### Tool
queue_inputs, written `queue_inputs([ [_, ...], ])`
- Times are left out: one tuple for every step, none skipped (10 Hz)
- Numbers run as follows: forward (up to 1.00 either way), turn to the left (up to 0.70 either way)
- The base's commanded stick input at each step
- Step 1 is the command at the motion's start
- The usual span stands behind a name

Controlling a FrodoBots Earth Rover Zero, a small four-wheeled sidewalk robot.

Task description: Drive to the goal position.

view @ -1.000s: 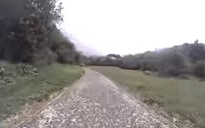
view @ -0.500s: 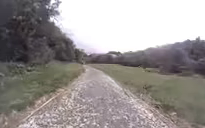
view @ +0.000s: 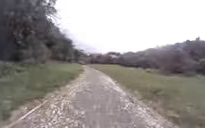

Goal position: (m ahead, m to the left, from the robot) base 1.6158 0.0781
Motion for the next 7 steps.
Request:
queue_inputs([
  [0.85, 0.0],
  [0.85, 0.0],
  [0.85, 0.0],
  [0.85, 0.11],
  [0.85, 0.26],
  [0.85, 0.09],
  [0.85, 0.0],
])
